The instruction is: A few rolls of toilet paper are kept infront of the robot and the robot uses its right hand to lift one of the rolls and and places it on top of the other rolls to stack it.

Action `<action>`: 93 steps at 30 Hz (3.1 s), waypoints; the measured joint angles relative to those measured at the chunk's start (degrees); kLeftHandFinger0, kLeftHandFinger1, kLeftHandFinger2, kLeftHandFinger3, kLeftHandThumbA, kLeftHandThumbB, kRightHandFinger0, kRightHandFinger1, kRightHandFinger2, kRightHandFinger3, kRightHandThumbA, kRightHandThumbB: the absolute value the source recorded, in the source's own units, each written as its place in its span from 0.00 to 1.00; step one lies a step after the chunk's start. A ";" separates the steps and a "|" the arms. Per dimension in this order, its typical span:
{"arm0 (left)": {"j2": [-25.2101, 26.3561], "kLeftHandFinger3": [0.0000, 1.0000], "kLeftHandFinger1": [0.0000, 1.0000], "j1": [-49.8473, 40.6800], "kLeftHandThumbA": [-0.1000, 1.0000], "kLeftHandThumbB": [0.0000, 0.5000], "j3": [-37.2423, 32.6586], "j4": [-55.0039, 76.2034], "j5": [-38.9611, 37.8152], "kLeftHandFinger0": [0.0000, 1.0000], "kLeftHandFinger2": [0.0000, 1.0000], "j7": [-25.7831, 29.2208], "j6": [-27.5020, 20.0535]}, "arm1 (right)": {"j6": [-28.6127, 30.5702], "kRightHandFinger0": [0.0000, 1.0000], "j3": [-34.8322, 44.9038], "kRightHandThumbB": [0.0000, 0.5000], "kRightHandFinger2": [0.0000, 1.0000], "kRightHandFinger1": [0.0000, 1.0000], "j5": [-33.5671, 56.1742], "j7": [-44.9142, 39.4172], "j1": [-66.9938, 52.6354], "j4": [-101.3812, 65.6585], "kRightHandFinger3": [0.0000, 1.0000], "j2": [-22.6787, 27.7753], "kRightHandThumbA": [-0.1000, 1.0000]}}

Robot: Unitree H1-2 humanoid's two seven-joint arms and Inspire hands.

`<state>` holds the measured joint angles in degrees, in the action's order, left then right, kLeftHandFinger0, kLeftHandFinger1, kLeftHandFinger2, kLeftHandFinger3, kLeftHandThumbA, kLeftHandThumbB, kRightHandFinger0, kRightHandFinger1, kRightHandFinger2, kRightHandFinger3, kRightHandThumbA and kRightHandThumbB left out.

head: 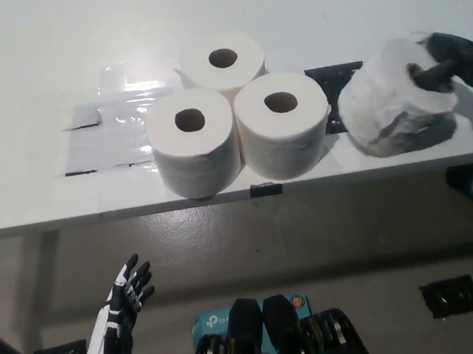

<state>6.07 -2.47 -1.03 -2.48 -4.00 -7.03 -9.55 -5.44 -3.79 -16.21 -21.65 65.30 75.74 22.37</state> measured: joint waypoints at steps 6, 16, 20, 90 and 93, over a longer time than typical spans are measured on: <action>0.00 1.00 1.00 -0.03 1.00 0.34 0.44 -0.18 -0.06 1.00 1.00 0.00 -0.01 | -0.40 0.00 13.96 0.09 0.00 0.00 8.16 -1.05 -5.26 0.26 0.06 1.03 0.73; -0.01 1.00 1.00 -0.11 1.00 0.36 0.96 -0.20 -0.05 1.00 1.00 0.01 -0.14 | -2.04 0.00 30.61 0.05 0.00 0.00 20.15 -6.35 -8.77 1.90 0.00 0.58 0.89; -0.02 1.00 1.00 -0.10 1.00 0.33 1.04 -0.19 -0.06 1.00 1.00 0.00 -0.34 | -4.07 0.00 34.79 0.02 0.00 0.00 24.69 -9.07 -8.76 2.83 0.00 -0.47 0.87; -0.07 1.00 1.00 0.13 1.00 0.34 1.08 -0.01 -0.07 1.00 1.00 -0.01 -0.89 | -15.39 0.00 6.11 0.00 0.36 0.00 24.40 -4.51 14.11 1.76 0.68 -9.94 0.64; -0.07 1.00 1.00 0.19 1.00 0.33 1.04 -0.01 -0.06 1.00 1.00 -0.02 -0.88 | -14.75 0.00 4.01 0.02 0.41 0.00 22.93 -4.05 14.72 2.19 0.71 -9.94 0.65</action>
<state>6.00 -2.27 0.01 -2.49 -4.06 -7.05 -10.43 -20.19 0.21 6.72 -25.70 80.02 77.93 12.44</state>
